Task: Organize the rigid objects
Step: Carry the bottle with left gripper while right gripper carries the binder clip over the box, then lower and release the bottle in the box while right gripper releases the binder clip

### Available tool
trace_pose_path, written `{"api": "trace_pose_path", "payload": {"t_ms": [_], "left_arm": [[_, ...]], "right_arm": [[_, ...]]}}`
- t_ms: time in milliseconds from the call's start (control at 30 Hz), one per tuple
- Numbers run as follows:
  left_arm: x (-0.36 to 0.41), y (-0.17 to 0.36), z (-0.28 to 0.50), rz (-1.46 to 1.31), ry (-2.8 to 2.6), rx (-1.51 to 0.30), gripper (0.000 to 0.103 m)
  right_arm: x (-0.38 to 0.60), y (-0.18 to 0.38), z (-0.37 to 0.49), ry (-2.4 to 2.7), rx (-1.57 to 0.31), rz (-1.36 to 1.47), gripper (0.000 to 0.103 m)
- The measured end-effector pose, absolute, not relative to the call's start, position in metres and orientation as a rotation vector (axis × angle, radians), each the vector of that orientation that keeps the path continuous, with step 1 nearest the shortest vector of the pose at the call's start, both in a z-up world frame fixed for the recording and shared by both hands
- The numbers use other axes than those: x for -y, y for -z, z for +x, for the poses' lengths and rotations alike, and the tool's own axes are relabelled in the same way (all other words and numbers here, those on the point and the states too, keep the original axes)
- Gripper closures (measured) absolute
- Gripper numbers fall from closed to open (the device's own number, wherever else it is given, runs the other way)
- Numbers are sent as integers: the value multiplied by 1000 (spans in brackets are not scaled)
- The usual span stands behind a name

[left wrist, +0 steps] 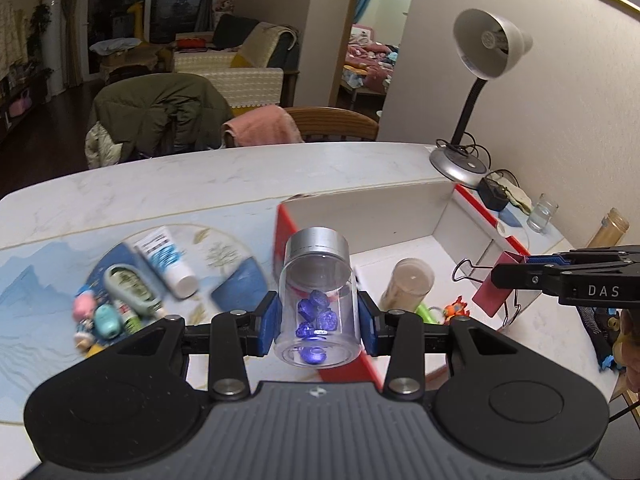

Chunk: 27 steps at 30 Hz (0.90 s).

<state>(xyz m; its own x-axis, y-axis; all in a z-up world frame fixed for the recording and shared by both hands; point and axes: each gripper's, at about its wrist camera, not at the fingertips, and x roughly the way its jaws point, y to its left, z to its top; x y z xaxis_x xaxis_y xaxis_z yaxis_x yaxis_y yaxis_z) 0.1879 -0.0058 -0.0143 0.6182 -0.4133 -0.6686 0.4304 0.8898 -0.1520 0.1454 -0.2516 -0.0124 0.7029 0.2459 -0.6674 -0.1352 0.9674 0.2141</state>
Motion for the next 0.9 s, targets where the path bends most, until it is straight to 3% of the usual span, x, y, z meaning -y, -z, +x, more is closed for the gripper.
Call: {"api": "trace_pose_path", "payload": {"t_ms": [467, 900], "left_arm": [[96, 25, 248, 151, 541, -809, 63], [140, 63, 310, 212, 634, -907, 63]], "right_arm": [[311, 40, 171, -194, -811, 115, 74], [308, 73, 188, -266, -912, 56, 74]]}}
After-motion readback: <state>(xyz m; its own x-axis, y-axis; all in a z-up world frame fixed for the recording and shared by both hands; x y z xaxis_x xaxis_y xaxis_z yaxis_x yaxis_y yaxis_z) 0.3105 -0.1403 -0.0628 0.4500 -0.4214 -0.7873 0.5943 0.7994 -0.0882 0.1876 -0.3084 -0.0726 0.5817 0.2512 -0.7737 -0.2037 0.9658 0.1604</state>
